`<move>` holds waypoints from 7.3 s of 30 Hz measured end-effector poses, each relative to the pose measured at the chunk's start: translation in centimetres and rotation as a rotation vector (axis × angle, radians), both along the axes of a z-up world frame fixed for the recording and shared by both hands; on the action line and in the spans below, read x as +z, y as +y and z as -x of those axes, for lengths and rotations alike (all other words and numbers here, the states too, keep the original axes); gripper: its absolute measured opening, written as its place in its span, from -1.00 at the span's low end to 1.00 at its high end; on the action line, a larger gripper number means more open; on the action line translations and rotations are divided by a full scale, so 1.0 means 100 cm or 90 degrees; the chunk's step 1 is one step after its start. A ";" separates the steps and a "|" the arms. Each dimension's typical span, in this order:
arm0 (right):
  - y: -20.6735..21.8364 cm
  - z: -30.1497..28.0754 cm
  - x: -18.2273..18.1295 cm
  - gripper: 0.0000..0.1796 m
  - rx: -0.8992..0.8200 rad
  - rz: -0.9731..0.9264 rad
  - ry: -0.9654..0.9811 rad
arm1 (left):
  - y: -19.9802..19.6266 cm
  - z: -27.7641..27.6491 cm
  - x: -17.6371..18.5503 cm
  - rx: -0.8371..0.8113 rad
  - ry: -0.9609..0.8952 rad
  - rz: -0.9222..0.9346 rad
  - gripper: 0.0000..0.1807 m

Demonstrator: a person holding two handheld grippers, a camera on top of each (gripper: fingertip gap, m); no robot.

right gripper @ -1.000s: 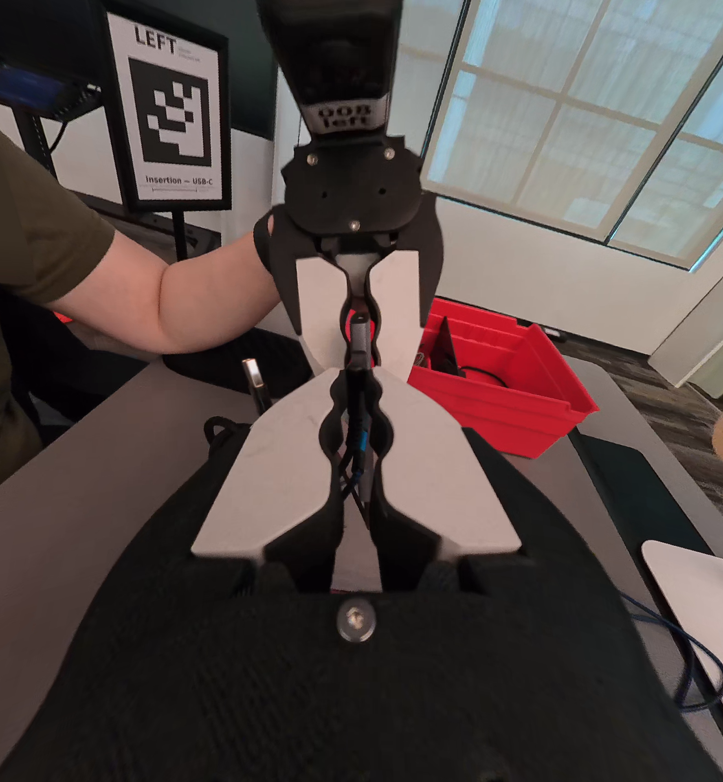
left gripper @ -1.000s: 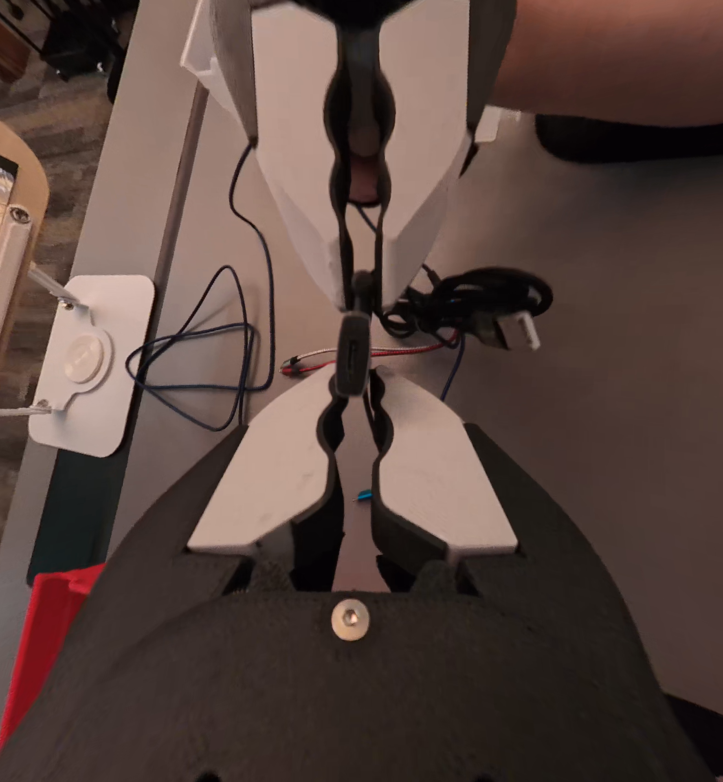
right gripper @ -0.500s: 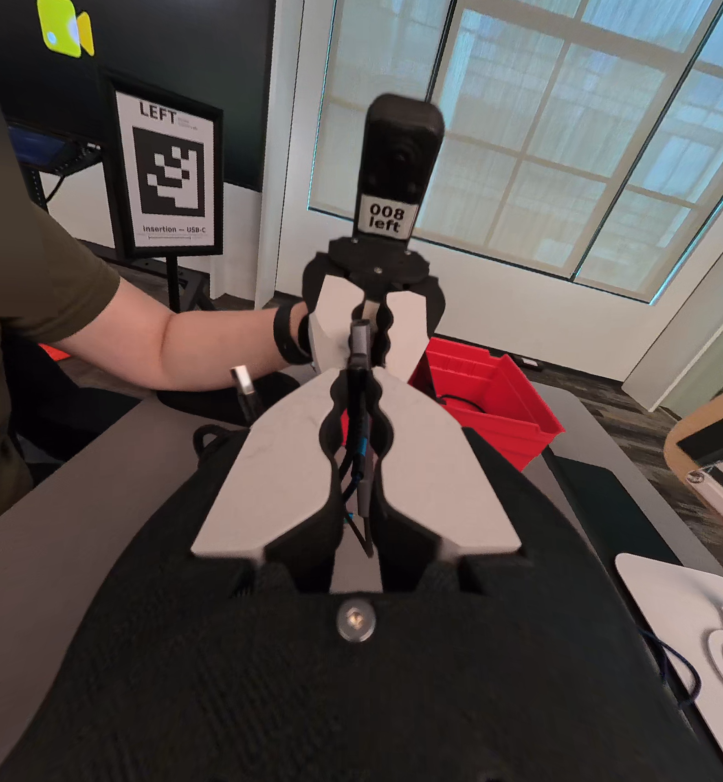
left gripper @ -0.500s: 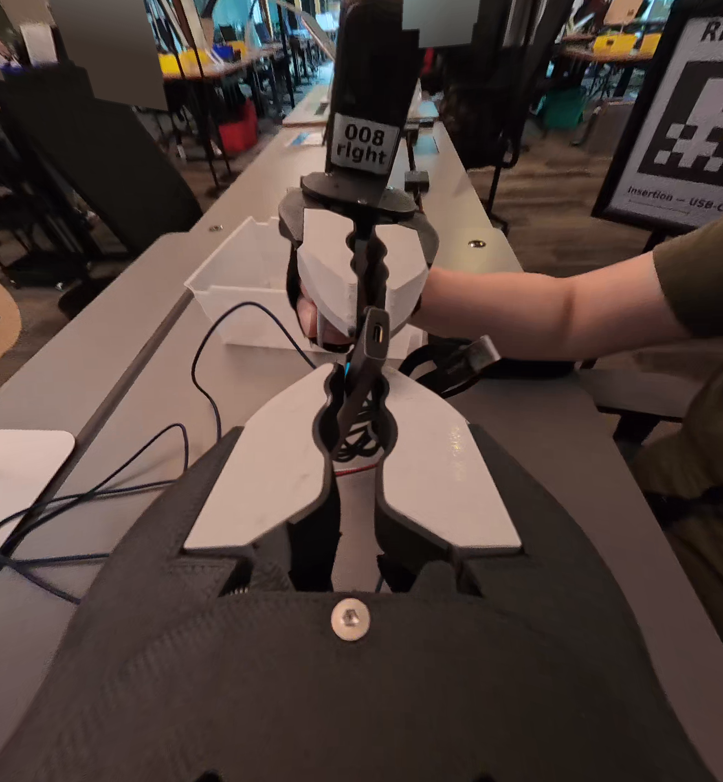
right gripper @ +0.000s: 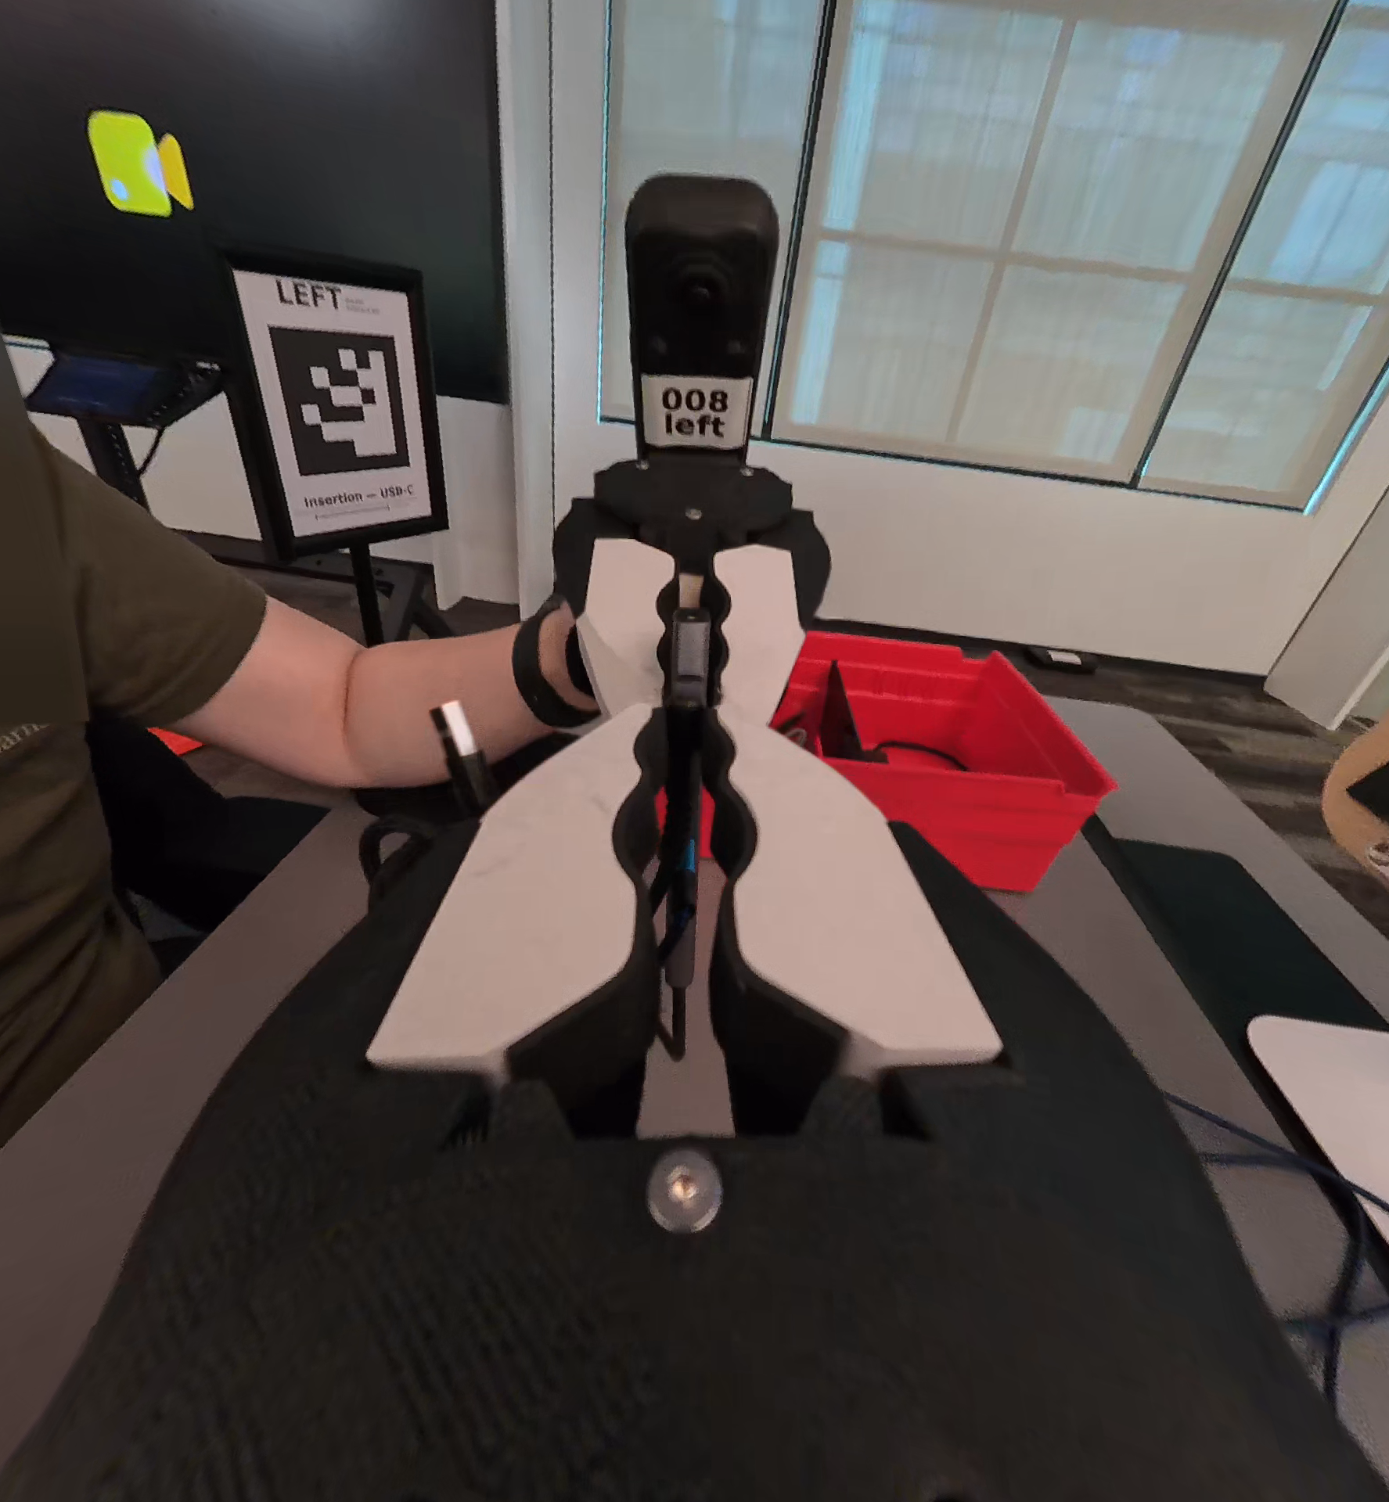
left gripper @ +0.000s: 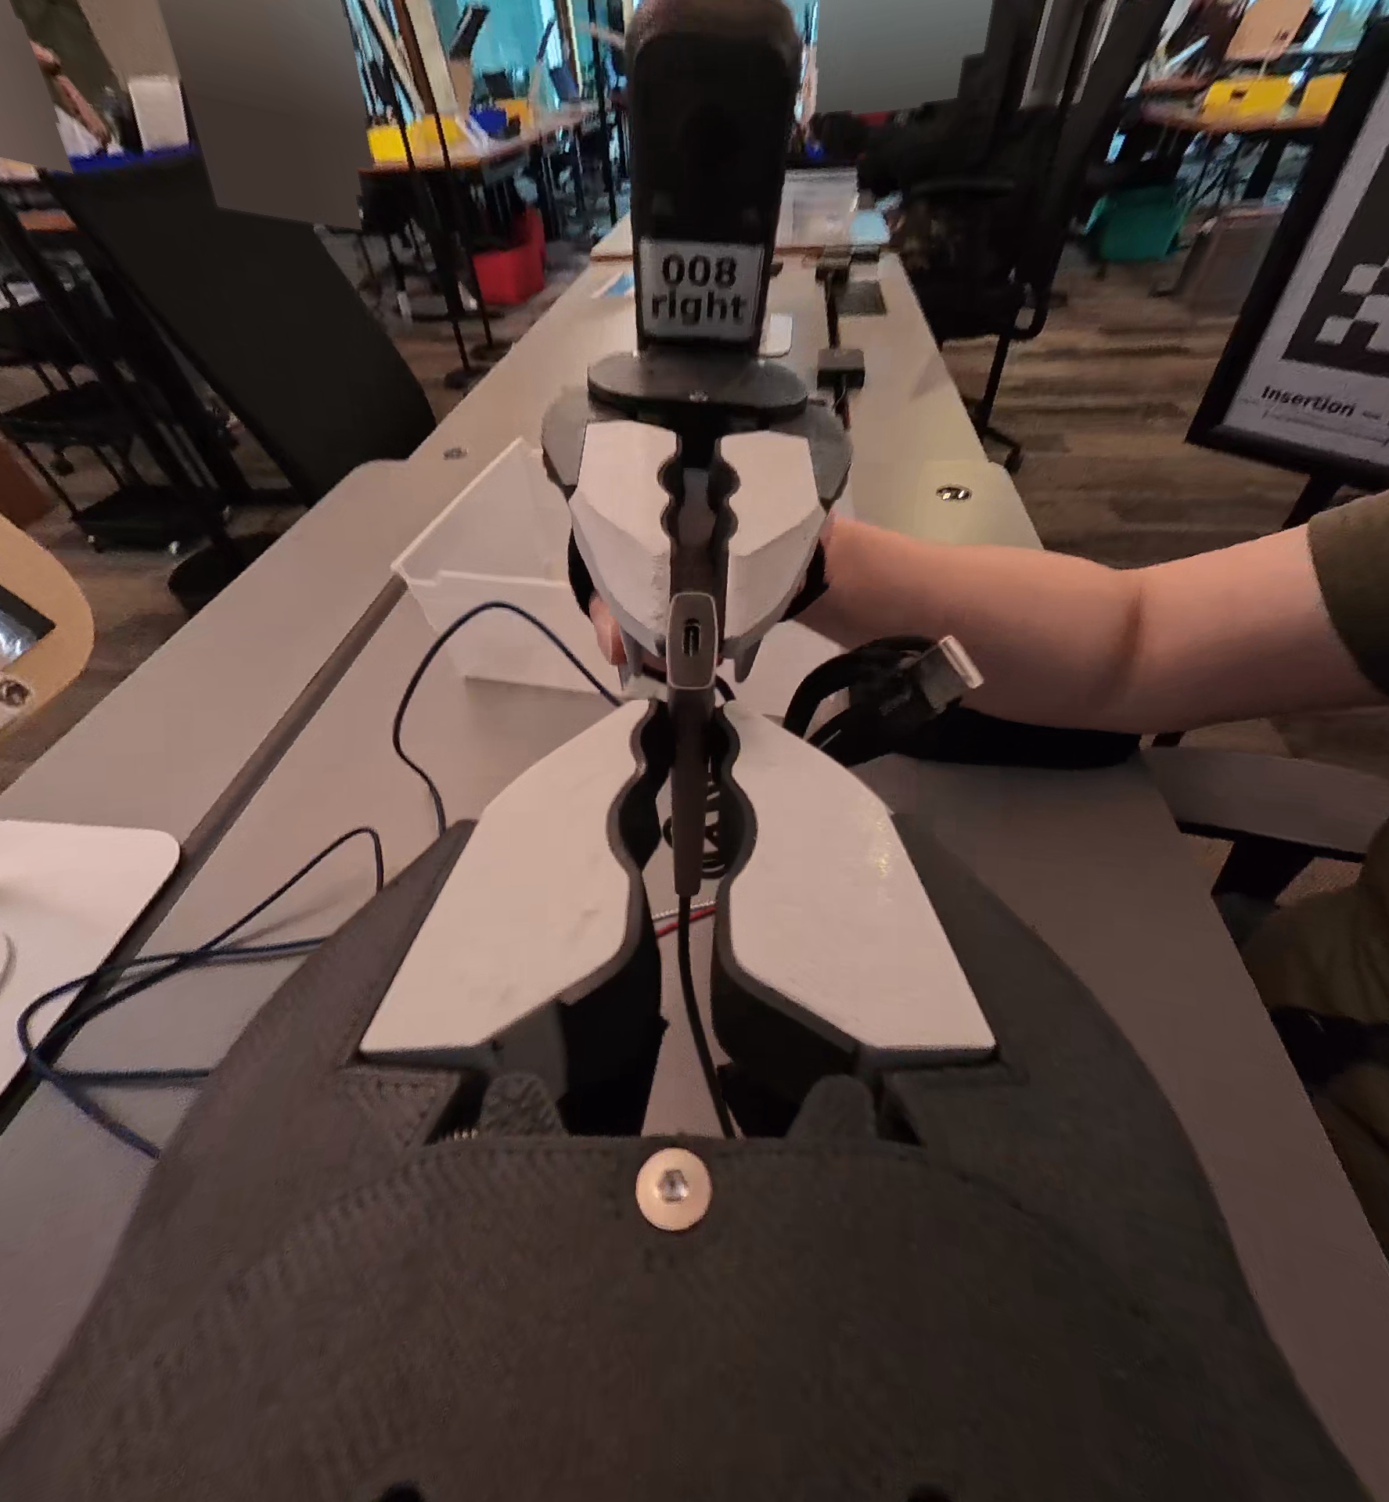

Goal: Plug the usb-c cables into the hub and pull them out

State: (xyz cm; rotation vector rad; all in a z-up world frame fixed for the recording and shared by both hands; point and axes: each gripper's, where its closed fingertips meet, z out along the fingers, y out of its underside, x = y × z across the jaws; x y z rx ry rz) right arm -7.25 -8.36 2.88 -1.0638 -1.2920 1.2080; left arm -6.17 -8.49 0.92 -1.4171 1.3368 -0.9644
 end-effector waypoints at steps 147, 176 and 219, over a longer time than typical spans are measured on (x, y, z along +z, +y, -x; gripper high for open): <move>0.115 -0.370 0.199 -0.89 -0.714 0.236 -0.247 | 0.050 -0.238 0.102 -0.158 0.116 0.227 -0.97; 0.188 -0.330 -0.069 -0.89 -0.462 0.490 -0.454 | 0.115 -0.287 -0.067 -0.063 0.447 0.021 -0.97; -0.002 -0.350 -0.110 -0.99 -0.555 -0.105 -0.524 | 0.143 -0.216 -0.067 0.084 0.209 0.213 -0.46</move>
